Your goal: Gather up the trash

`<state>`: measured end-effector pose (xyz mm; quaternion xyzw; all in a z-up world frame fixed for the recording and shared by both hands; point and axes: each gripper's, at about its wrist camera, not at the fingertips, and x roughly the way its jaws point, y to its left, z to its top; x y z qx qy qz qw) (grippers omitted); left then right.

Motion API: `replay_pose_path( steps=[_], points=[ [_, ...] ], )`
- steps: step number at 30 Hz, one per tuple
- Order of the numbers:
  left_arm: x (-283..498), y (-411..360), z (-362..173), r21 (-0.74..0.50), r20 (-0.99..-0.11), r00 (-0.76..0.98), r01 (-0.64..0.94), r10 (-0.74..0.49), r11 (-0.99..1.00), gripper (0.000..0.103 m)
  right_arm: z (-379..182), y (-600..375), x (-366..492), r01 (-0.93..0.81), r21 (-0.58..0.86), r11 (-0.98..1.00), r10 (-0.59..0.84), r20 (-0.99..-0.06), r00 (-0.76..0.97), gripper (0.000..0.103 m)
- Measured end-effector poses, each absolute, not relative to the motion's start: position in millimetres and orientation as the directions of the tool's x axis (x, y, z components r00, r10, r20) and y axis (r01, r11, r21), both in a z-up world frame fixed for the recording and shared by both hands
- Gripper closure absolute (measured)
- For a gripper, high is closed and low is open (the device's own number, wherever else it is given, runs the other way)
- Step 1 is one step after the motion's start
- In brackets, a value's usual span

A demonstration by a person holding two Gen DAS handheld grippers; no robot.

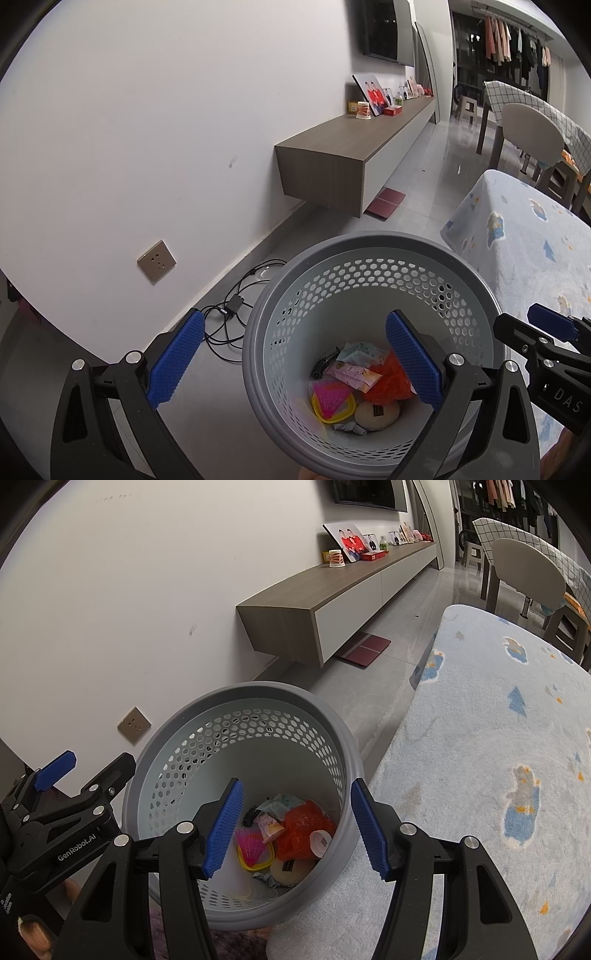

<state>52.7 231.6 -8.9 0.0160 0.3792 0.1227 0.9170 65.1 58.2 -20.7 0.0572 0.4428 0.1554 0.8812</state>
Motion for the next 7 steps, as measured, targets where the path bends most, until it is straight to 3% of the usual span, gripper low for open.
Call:
replay_pose_path(
  steps=[7],
  points=[
    [52.5, 232.2, -9.1, 0.121, -0.694, 0.681, -0.213, 0.236, 0.970, 0.006, -21.9, 58.7, 64.8, -0.225, 0.238, 0.945, 0.325, -0.762, 0.560, 0.045]
  ],
)
